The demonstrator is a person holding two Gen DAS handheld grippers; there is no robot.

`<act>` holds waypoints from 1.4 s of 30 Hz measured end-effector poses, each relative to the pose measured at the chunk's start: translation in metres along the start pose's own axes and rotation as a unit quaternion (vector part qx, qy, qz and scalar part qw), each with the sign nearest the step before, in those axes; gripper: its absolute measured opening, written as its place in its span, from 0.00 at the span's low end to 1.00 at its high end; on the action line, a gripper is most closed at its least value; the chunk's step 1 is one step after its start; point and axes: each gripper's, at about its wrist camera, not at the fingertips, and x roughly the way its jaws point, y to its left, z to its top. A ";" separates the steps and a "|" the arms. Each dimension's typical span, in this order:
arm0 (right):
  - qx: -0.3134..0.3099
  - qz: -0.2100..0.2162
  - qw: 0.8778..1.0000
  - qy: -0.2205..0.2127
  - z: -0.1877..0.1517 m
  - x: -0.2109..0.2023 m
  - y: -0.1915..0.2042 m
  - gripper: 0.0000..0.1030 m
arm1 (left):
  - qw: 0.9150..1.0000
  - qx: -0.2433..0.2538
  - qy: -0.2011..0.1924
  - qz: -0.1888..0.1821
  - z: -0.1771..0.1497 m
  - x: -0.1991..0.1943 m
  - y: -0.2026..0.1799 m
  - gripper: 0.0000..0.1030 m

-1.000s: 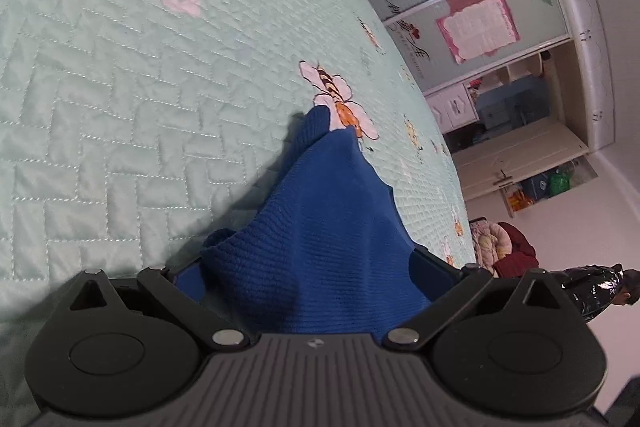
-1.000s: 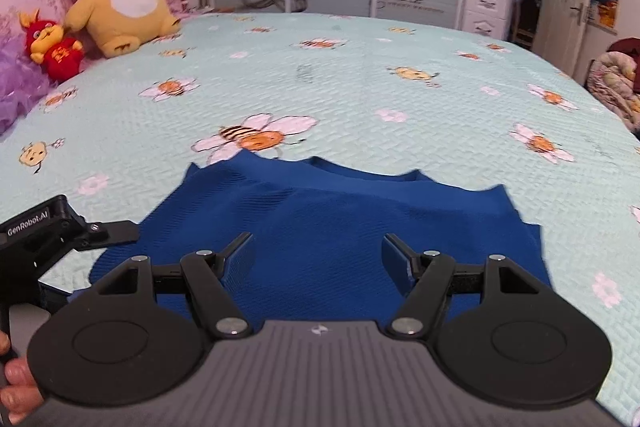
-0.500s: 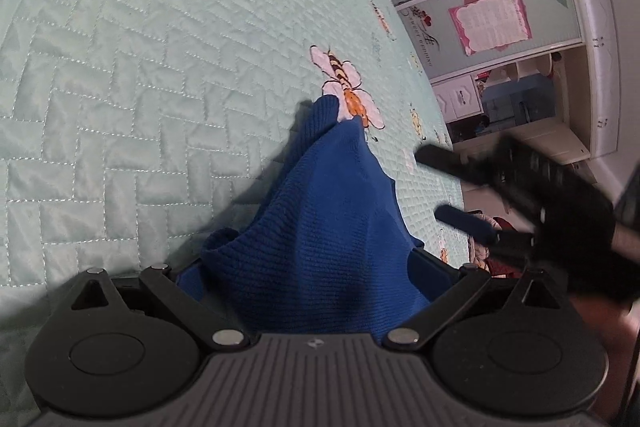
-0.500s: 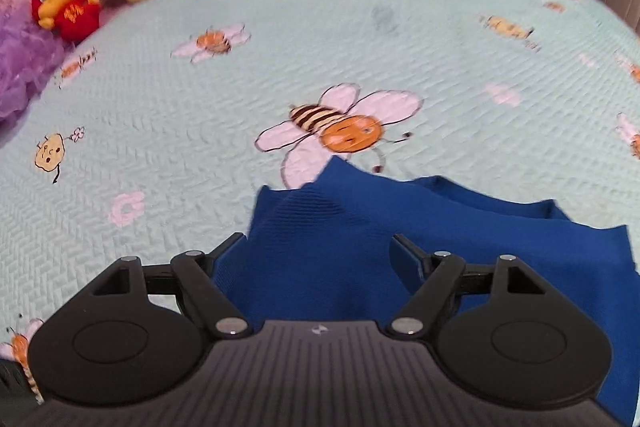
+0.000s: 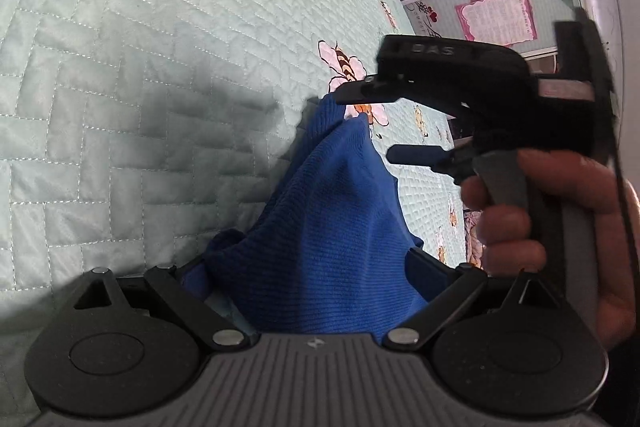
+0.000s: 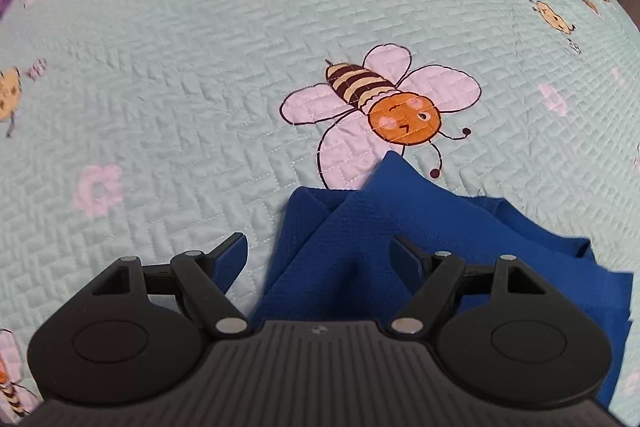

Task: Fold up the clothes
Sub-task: 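Grasp the same sweatshirt end with the right gripper beside the left gripper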

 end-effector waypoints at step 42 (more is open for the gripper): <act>-0.057 -0.044 0.996 0.042 0.002 0.042 0.005 0.16 | 0.998 0.003 0.017 -0.056 0.000 0.004 0.006 0.28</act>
